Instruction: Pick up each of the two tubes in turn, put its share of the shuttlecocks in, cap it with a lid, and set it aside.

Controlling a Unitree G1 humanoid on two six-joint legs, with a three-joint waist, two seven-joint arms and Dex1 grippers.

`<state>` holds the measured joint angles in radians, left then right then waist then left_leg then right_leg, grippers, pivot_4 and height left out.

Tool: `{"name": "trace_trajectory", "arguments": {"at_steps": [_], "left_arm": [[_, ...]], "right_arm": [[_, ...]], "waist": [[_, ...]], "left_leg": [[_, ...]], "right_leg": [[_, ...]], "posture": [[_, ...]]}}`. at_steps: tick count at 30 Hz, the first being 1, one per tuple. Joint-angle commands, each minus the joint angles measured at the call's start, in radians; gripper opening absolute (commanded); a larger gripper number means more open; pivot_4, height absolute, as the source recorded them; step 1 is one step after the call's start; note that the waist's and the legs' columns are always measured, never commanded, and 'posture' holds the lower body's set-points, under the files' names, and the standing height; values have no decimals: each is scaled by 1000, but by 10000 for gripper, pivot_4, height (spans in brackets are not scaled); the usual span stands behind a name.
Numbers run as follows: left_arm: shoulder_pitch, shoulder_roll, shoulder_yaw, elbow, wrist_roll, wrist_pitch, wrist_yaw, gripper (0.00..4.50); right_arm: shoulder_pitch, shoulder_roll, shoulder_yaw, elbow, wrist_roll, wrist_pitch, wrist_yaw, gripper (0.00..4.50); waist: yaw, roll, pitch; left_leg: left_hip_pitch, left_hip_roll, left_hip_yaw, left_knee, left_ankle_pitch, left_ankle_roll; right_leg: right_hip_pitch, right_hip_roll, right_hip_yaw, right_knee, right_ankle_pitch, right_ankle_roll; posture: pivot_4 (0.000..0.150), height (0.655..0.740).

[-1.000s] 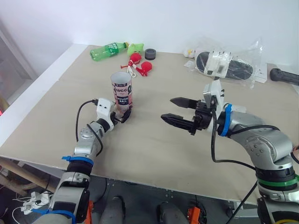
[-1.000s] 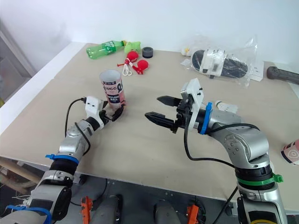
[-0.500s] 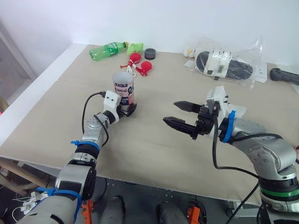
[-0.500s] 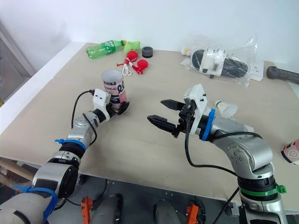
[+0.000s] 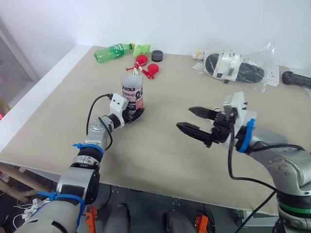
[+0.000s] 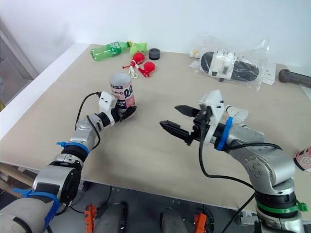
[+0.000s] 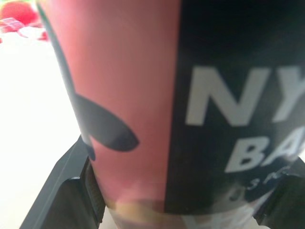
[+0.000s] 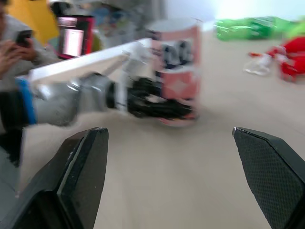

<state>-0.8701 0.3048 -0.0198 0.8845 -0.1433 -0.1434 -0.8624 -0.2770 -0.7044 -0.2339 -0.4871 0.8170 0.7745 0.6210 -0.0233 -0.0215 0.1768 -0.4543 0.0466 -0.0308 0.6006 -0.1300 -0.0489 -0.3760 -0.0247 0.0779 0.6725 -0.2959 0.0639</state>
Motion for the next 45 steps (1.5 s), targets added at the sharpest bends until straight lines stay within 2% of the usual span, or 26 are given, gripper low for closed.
{"name": "trace_trajectory", "arguments": {"at_steps": [1,7,12,18,24,28,32,36,45], "left_arm": [[-1,103,-73,-238,13,123,-190,29583],[-47,280,-201,-500,46,353,-426,29583],[-47,350,-312,-699,59,549,-549,29583],[-32,365,-388,-827,58,697,-582,29583],[-11,356,-423,-819,86,697,-557,29583],[-4,339,-436,-811,93,697,-543,29583],[1,326,-442,-798,94,682,-542,29583],[6,323,-453,-784,105,666,-537,29583],[10,319,-457,-777,108,657,-536,29583]], "right_arm": [[59,-22,-106,-41,-2,-19,-27,45000],[236,-48,-211,-69,-51,-26,-47,45000],[318,-38,-257,-58,-154,-63,-127,45000],[365,-13,-311,-28,-225,-67,-199,45000],[369,7,-340,-15,-235,-70,-225,45000],[325,56,-254,-50,-247,-66,-266,45000],[267,97,-142,-35,-327,-93,-316,45000],[211,139,3,37,-447,-125,-367,45000],[15,254,131,300,-591,-246,-410,45000]], "waist": [[-1,0,0],[-1,1,0],[-2,1,0],[-2,1,0],[-3,1,0],[-3,1,0],[-9,1,0],[-10,1,-1],[-11,2,-1]], "left_leg": [[0,0,0,0,0,0],[1,0,-1,0,0,0],[1,0,-1,2,0,0],[1,1,-1,2,1,1],[2,1,-1,2,1,1],[2,1,-1,2,1,1],[2,1,-1,2,2,2],[2,1,-1,2,2,2],[3,1,0,2,2,2]], "right_leg": [[0,0,0,0,0,0],[0,0,0,2,-1,-1],[0,0,0,3,-1,-1],[0,1,0,5,-5,3],[-1,1,0,8,-6,2],[-1,1,0,8,-6,2],[-1,1,0,9,-6,2],[-1,1,0,9,-6,2],[-1,1,0,9,-5,2]], "posture": [[1500,7400],[1500,7400],[1500,7400],[1500,7400],[1500,7400],[1500,7400],[1500,7400],[1500,7400],[1500,7400]]}}
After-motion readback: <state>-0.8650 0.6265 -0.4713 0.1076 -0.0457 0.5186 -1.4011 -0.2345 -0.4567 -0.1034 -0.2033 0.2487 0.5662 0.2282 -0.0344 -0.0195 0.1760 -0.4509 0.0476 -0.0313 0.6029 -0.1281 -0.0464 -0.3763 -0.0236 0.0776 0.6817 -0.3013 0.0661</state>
